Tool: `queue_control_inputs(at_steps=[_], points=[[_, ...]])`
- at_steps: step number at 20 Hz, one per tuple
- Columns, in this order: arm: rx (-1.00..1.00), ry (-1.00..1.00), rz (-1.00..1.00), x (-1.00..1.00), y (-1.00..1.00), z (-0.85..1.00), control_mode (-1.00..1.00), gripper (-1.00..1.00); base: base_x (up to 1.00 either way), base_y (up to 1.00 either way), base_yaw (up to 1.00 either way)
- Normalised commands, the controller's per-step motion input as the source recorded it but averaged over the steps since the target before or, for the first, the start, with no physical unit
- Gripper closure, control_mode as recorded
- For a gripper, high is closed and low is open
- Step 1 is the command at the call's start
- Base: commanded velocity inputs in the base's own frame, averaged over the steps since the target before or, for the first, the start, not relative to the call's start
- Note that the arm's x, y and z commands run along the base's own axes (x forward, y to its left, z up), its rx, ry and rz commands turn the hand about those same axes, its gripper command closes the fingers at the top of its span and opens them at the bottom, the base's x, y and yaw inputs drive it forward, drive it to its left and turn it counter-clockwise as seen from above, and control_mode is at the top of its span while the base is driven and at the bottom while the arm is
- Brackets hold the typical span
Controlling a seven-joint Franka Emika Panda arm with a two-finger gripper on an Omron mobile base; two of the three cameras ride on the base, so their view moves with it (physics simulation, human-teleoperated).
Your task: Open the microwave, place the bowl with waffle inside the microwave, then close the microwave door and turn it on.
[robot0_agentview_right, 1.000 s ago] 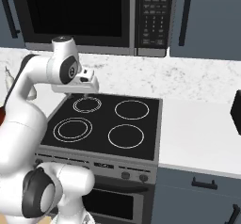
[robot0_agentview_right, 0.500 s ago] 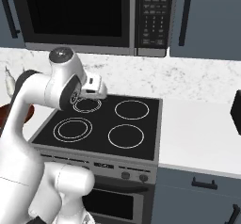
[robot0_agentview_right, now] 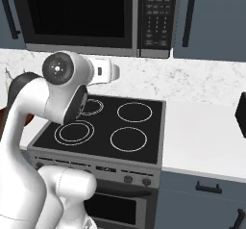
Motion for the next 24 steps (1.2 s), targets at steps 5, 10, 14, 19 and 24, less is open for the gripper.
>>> queue_control_inputs(at_steps=[5, 10, 14, 19, 24], points=[[0.00, -0.33, -0.07, 0.11, -0.24, 0.61, -1.00, -1.00, 0.00, 0.00, 0.00], [0.00, 0.04, -0.02, 0.05, -0.02, -0.02, -1.00, -1.00, 0.00, 0.00, 0.00], [0.00, -0.06, -0.12, 0.09, -0.01, 0.65, -1.00, -1.00, 0.00, 0.00, 0.00], [0.00, -0.01, -0.06, 0.33, -0.17, 0.56, -1.00, -1.00, 0.00, 0.00, 0.00], [0.00, 0.11, -0.03, 0.50, -0.23, 0.56, -1.00, -1.00, 0.00, 0.00, 0.00]])
